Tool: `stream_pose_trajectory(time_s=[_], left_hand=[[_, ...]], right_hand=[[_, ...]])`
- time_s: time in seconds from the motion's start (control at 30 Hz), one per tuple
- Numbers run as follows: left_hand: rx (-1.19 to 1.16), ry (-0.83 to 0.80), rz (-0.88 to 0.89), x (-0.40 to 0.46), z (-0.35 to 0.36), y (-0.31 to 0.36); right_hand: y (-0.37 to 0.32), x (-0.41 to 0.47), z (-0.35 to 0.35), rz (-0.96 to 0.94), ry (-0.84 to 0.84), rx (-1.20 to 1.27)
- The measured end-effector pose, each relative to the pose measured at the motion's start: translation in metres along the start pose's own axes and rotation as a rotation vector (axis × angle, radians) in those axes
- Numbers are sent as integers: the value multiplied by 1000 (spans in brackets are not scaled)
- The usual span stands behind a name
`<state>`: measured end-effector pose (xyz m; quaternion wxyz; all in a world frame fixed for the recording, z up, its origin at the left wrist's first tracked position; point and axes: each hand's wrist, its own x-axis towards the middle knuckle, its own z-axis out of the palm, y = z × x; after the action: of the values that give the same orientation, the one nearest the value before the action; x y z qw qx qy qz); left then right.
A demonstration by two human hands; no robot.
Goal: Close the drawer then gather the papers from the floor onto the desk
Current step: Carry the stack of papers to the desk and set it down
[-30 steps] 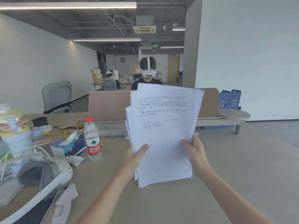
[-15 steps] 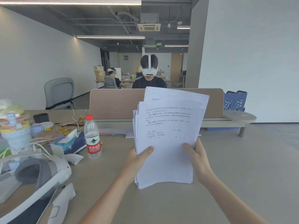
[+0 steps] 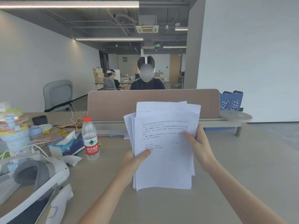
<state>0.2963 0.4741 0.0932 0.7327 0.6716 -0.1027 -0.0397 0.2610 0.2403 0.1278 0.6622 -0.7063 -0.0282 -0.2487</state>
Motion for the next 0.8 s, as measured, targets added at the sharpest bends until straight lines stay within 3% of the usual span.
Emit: stream_pose_trajectory(time_s=[0.27,0.5,0.8], left_hand=[[1,-63,-3,3,-1,1],[-25,-92,-3,8,1,3],[-46,-76,-14,7,-3,-2]], right_hand=[[-47,16,2,-217,-25,-218],[-54,29,-3,-493,-48,-613],[-40,35,-7,-533,-54,-682]])
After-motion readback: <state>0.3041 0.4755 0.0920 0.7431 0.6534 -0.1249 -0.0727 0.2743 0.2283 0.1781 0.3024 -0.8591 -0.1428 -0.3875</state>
